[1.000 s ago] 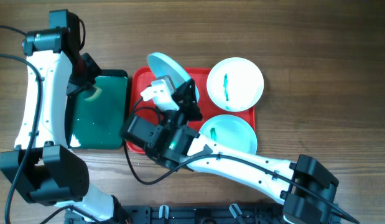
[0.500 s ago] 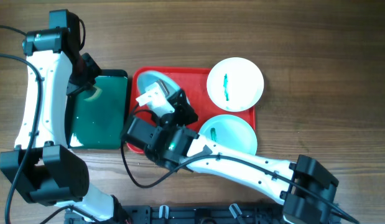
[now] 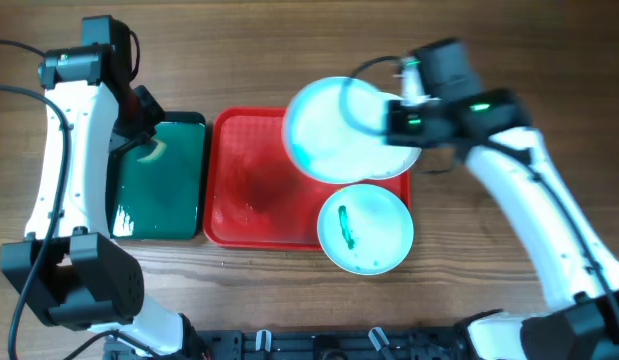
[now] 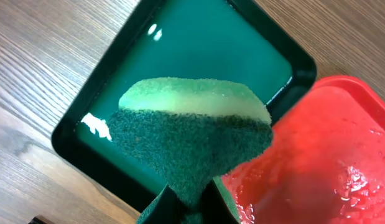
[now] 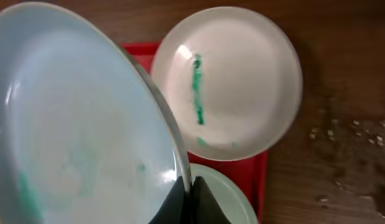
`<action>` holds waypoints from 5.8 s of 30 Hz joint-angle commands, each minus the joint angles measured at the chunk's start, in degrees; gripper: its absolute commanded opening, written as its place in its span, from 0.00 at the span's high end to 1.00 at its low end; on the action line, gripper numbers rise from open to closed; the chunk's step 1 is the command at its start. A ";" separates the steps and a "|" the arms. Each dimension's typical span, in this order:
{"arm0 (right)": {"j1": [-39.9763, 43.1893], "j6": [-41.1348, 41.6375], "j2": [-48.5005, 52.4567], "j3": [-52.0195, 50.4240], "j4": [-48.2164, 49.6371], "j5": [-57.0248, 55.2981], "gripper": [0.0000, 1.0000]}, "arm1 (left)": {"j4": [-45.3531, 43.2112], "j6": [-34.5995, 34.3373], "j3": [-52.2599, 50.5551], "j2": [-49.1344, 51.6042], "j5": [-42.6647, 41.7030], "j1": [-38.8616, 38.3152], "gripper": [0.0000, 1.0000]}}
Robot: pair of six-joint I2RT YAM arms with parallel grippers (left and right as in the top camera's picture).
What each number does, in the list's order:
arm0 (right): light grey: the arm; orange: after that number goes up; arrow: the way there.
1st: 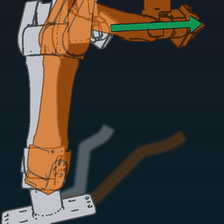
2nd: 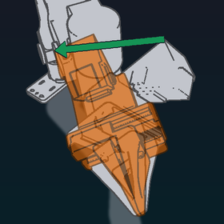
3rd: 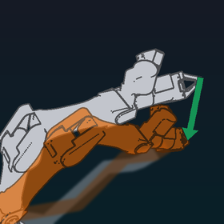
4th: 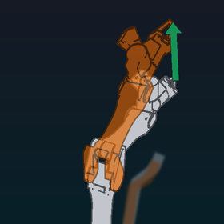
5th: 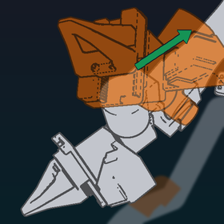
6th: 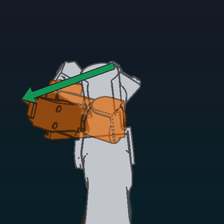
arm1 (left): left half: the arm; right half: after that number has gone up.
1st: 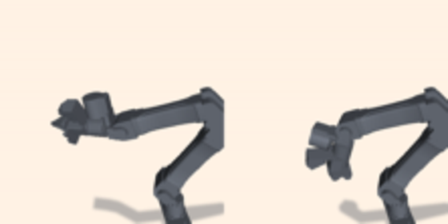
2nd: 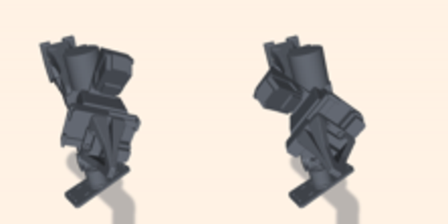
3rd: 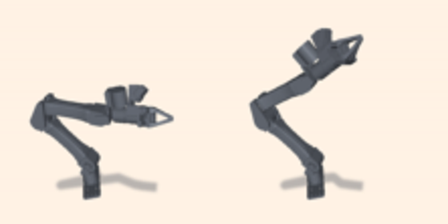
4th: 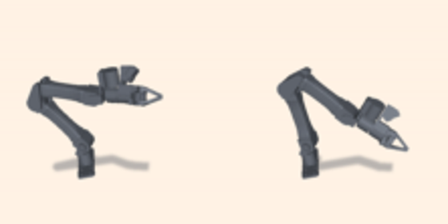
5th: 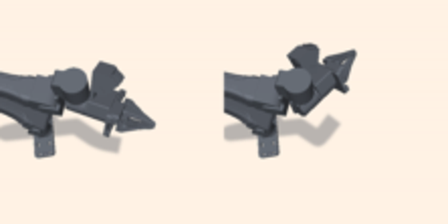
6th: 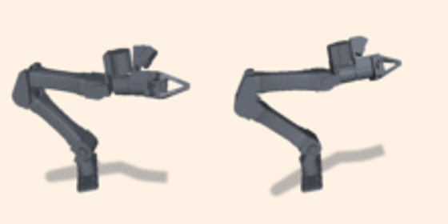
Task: Clean dirty plates on tray and stack at the side
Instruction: 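Lift the cleaned plate with right gripper and place it right of the red tray, then grasp the lower-right plate rim with right gripper and pull it toward center, then scrub the held plate with the sponge in the left gripper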
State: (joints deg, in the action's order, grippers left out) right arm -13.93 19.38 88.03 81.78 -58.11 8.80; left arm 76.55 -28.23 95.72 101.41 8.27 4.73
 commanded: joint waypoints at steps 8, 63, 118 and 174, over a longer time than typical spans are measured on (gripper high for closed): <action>30.51 -4.42 -2.86 -10.23 -3.19 2.16 0.95 | -0.02 -0.76 -0.11 -0.13 -0.28 -7.74 0.96; 9.75 -4.15 -6.97 -40.09 11.37 10.32 0.60 | -3.06 2.49 -0.11 -0.13 -4.81 -15.02 0.96; -21.88 20.22 20.09 -14.86 30.49 -2.86 0.80 | -4.90 -4.26 -1.70 -0.07 -6.82 -15.04 0.96; -21.84 17.44 23.32 -14.86 34.16 1.40 0.96 | -37.92 8.66 -39.15 0.72 -15.32 -27.98 0.96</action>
State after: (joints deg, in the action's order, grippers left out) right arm -35.44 37.21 110.39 66.06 -24.34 8.71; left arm 35.88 -26.00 57.74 101.25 8.64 -23.27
